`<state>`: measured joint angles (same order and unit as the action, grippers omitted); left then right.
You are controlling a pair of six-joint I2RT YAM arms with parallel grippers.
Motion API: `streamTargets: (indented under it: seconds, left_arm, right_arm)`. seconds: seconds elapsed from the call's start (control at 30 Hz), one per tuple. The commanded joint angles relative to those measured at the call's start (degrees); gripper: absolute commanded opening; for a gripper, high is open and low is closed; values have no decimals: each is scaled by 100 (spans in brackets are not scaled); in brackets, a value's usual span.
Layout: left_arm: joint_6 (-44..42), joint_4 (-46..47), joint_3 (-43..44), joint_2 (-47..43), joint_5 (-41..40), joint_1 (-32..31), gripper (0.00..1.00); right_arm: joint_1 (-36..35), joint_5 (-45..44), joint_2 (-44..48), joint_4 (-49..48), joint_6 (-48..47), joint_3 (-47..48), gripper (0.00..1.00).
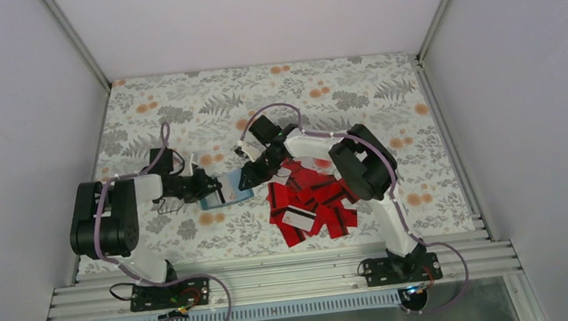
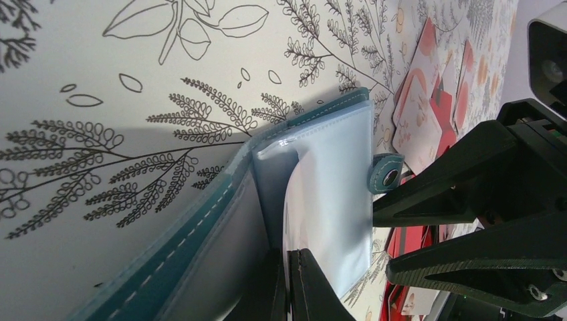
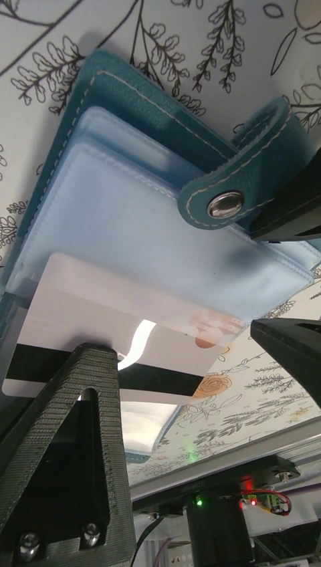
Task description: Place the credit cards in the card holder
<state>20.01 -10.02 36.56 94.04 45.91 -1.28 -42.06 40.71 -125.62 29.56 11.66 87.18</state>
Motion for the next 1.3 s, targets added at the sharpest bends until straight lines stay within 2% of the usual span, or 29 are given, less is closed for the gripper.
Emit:
streamTargets:
  seconds: [0.0, 0.73, 0.8, 0.97, 1.17, 1.27]
  left_arm:
    - [57, -23, -93, 245, -276, -92, 2]
    - [842, 875, -476, 355, -89, -355, 3]
    - [833, 807, -466, 320, -172, -363, 7]
    - [670, 305, -340, 52, -540, -373, 25]
    - [552, -384, -202, -252, -996, -388, 35]
    - [593, -606, -185, -368, -1117, -422, 37]
  right_arm:
    - [14, 34, -111, 14, -123, 44, 30]
    - [22, 114, -140, -12, -53, 64, 30]
    - [23, 114, -141, -13, -50, 63, 30]
    - [23, 104, -138, -20, -33, 47, 30]
    - [23, 102, -141, -47, 12, 30, 30]
    - [23, 104, -149, -66, 37, 35, 30]
